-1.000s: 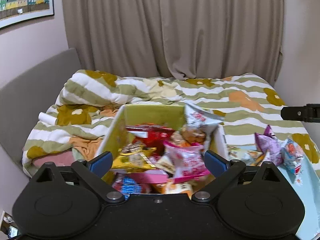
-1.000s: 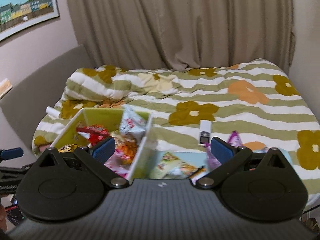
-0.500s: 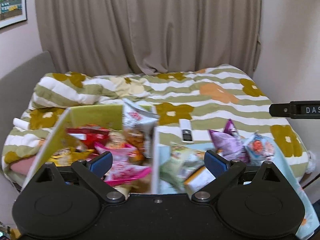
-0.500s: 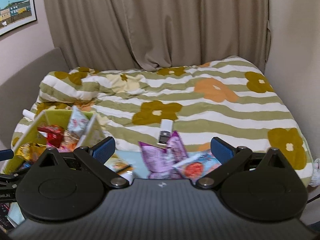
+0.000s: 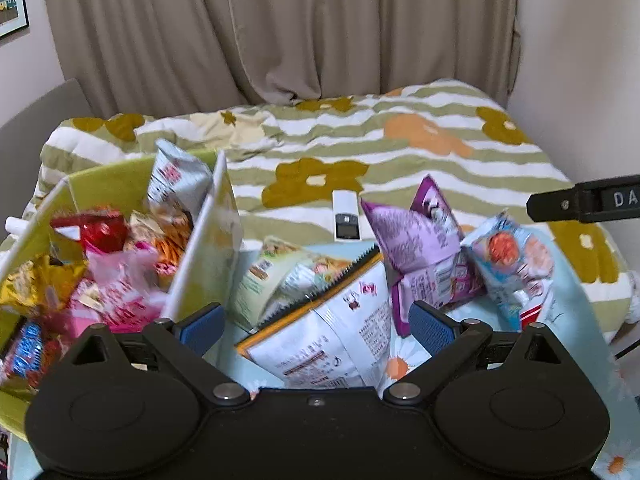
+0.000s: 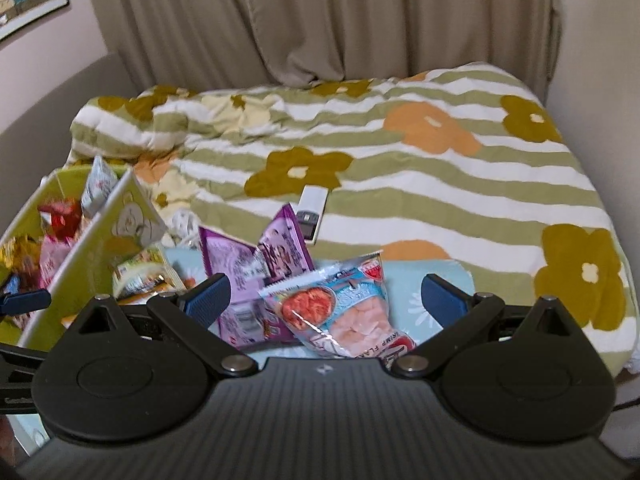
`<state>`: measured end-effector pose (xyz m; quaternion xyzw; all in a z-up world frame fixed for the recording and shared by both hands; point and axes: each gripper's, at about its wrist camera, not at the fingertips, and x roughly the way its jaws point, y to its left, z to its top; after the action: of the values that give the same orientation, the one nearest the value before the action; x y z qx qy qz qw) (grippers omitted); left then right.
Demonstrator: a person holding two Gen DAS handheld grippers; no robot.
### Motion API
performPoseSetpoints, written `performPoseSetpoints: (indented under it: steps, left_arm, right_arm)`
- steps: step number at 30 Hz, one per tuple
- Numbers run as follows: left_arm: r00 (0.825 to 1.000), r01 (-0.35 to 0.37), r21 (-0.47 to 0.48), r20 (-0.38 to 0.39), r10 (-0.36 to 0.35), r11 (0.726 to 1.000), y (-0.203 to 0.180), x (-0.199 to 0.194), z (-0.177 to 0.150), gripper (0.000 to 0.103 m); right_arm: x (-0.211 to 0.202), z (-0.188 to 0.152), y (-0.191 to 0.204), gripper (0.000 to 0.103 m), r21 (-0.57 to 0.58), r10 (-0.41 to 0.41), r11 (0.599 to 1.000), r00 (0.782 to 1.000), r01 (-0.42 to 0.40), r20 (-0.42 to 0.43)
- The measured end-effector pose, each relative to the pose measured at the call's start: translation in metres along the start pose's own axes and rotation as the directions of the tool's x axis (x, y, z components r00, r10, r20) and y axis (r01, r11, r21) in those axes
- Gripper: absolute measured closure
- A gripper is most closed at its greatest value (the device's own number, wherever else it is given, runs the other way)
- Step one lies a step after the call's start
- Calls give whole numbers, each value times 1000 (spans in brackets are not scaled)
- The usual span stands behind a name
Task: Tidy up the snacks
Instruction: 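Grasp the yellow chip bag with left tool while right grasps Shrimp Flake bag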
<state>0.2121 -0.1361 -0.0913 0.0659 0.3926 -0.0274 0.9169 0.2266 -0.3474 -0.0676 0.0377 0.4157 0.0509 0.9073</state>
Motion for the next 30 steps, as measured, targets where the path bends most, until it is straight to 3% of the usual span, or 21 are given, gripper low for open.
performPoseSetpoints:
  steps: [8,19,23,25,30]
  left_arm:
    - [997,-30,16,-75,32,999,-9,35,-12,2]
    - [987,48,32,-154,-42,998,-16,60,-22,2]
    - [980,77,26,-188,-71,997,-20,62,-27,12]
    - [975,92,28,-204,-84,995,-21,64,-30,24]
    - [975,89,57,-208,-75,994,-26,62,-37,29]
  right_arm:
    - [40,-11,-15,0,-53,54,997,996,-58,-69]
    - [73,-29,-24,0,-80,76,993,986,-89,-147]
    - [77,-32,-24,0,-77,80,993,984,-93,-159]
    - [78,-33,-25,0,-76,82,993,983,-95,-162]
    - [82,-35,-26,0,-81,83,992,982,-98,-167]
